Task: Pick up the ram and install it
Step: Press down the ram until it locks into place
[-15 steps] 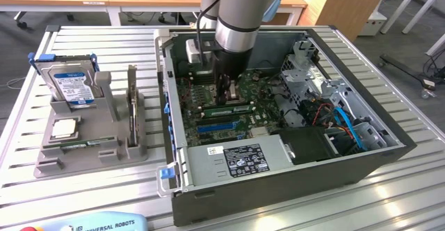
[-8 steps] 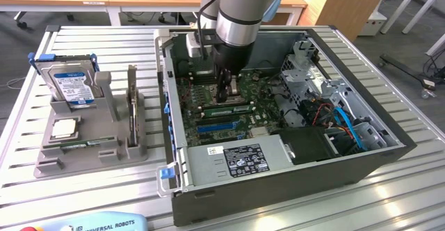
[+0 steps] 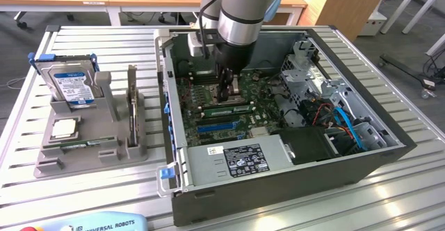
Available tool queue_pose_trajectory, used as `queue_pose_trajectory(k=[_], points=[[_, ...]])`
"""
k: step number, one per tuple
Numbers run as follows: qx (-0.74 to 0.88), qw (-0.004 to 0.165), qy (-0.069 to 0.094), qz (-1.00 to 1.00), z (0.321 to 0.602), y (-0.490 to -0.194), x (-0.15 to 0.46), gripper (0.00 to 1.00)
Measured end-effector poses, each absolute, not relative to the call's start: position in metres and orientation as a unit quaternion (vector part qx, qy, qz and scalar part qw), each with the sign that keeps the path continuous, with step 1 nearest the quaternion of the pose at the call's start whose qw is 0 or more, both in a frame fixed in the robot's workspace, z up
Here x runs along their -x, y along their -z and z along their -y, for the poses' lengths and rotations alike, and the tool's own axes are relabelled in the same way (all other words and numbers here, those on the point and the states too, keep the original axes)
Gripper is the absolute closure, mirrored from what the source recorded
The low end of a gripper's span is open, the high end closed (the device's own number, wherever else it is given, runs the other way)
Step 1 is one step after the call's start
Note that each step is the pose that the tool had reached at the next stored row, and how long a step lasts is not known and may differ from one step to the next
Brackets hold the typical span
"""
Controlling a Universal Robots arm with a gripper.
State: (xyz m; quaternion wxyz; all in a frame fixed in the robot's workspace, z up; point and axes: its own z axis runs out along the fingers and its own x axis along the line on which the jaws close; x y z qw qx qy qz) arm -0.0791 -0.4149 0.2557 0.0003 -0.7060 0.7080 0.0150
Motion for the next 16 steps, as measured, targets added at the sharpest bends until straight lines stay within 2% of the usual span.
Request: queue_pose_trajectory(k=[16], points=[[0.706,0.0,-0.015,-0.708,0.415,-0.256,0.051,0.9]])
